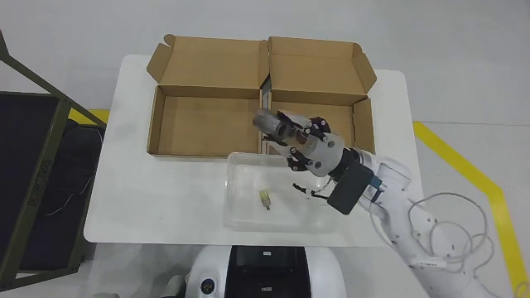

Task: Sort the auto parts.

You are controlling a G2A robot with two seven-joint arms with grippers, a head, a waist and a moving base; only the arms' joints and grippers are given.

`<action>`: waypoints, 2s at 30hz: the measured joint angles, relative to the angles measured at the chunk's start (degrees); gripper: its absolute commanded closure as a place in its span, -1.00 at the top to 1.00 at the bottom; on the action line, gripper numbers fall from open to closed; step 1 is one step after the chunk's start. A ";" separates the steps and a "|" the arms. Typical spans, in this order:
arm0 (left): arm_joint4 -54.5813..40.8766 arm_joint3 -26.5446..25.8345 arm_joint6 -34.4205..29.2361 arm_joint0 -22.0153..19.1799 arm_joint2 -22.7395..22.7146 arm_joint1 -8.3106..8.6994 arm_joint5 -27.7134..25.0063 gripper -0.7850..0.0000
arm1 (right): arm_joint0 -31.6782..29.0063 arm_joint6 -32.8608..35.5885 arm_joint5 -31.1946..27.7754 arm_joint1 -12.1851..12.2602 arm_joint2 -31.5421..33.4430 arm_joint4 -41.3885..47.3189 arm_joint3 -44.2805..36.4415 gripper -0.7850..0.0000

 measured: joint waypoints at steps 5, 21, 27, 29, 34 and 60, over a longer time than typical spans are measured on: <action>0.00 0.00 0.00 0.00 0.00 0.00 0.00 1.00 | 0.38 -0.17 0.03 -0.20 -0.23 0.81 1.43 -1.00; 0.00 0.00 0.00 0.00 0.00 0.00 0.00 1.00 | 5.00 7.08 -0.48 -2.23 -7.34 1.77 9.40 -1.00; 0.00 0.00 0.00 0.00 0.00 0.00 0.00 1.00 | 7.17 10.77 0.27 -3.51 -11.16 1.82 13.32 -1.00; 0.00 0.00 0.00 0.00 0.00 0.00 0.00 1.00 | 7.90 11.93 0.46 -3.92 -12.24 1.91 14.48 -1.00; 0.00 0.00 0.00 0.00 0.00 0.00 0.00 1.00 | 10.47 14.80 0.54 -5.32 -15.27 3.10 18.75 -1.00; 0.00 0.00 0.00 0.00 0.00 0.00 0.00 1.00 | 28.44 21.97 0.44 -18.02 -30.94 11.87 48.24 -1.00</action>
